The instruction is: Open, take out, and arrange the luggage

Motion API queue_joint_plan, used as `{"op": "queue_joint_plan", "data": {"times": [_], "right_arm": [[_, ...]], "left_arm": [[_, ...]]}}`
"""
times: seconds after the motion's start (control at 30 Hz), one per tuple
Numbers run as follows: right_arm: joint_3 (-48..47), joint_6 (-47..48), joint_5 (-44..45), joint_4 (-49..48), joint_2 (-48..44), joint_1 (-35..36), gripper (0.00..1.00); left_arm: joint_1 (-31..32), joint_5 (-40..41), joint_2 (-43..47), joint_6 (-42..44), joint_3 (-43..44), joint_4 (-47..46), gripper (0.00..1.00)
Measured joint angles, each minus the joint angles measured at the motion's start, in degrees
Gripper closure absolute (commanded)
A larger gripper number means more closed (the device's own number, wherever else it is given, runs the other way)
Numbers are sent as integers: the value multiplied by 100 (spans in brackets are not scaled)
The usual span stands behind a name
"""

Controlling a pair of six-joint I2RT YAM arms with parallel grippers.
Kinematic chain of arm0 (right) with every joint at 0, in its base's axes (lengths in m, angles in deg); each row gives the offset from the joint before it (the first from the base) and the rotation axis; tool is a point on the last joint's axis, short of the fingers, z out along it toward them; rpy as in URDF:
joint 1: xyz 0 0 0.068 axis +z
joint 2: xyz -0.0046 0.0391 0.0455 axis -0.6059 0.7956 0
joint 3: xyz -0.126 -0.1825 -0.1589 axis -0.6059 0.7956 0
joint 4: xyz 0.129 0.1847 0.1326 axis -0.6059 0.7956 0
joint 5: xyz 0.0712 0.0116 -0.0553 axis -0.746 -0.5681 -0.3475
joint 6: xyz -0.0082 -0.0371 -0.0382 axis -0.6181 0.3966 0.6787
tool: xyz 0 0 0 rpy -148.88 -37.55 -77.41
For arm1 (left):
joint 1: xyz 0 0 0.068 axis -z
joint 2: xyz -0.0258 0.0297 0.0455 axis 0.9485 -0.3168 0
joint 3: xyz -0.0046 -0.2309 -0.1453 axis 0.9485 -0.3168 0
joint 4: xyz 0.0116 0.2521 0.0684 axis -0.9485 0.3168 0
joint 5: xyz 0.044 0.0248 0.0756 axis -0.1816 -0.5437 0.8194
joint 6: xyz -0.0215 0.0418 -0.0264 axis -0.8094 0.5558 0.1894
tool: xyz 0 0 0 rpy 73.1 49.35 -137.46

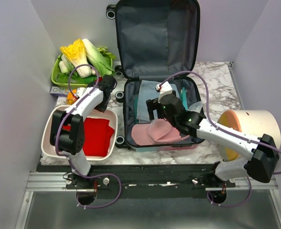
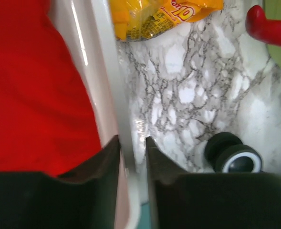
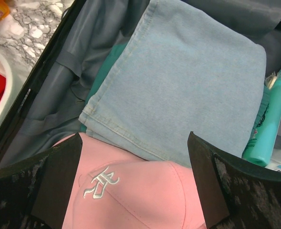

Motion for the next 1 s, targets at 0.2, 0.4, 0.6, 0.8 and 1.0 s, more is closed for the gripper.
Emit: {"op": "queue_joint_plan", "data": {"times": [0.2,0.4,0.6,0.8,1.0], "right_arm": [[17,15,116,2,-44,0,0],[17,68,114,0,-44,0,0],[17,114,114,-7,-42,-9,0],[11,157,-70,-15,-24,-358,0],[-245,-7,-433,66,278,-1248,0]], "left_arm": [[4,-22,238,173,-219,-323,35],[50,103,1419,402,-719,-776,1],[-328,28,2072,1445,-920,-1541,1],[-284,-1038,1884,2957,-756,-2385,1],[431,-2455,1497,4214,-114,-3222,1]]}}
